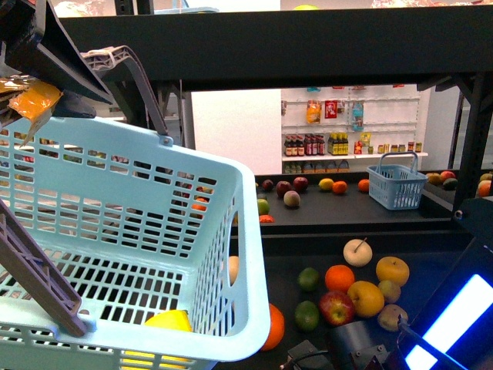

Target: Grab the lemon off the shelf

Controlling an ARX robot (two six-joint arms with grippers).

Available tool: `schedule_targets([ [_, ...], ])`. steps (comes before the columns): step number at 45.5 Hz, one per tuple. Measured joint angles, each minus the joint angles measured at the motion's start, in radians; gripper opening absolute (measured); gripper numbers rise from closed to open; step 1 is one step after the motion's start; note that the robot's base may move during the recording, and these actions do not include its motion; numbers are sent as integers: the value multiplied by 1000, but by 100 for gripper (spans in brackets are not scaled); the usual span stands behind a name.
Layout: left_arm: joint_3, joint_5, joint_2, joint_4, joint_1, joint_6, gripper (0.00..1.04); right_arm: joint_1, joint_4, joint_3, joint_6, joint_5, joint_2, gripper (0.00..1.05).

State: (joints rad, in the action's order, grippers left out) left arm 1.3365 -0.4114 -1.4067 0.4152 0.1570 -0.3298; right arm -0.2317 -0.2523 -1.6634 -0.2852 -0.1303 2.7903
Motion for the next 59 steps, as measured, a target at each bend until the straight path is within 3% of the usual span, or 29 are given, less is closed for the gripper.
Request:
schedule_targets([
  [12, 0, 0, 0, 0, 0, 0, 19, -7, 26, -101, 1, 27, 62, 96],
  [19, 0, 0, 0, 0, 0, 0, 19, -5, 28, -134, 0, 45, 73, 80],
  [37, 0, 0, 0, 0, 0, 0, 19, 24, 21, -57, 8, 47, 8, 80],
  [38, 0, 0, 0, 0, 0, 0, 19, 29, 18, -45, 8, 45, -7, 80],
  [39, 0, 0, 0, 0, 0, 0, 19, 162, -12, 145, 4, -2, -377, 80],
  [42, 0, 0, 0, 0, 0, 0, 19, 185, 1, 168, 4, -16, -454, 80],
  [51, 0, 0, 0, 0, 0, 0, 19, 200, 57, 201, 16, -79, -657, 80],
  [59, 0, 0, 0, 0, 0, 0, 19, 150, 132, 195, 54, -154, -874, 80],
])
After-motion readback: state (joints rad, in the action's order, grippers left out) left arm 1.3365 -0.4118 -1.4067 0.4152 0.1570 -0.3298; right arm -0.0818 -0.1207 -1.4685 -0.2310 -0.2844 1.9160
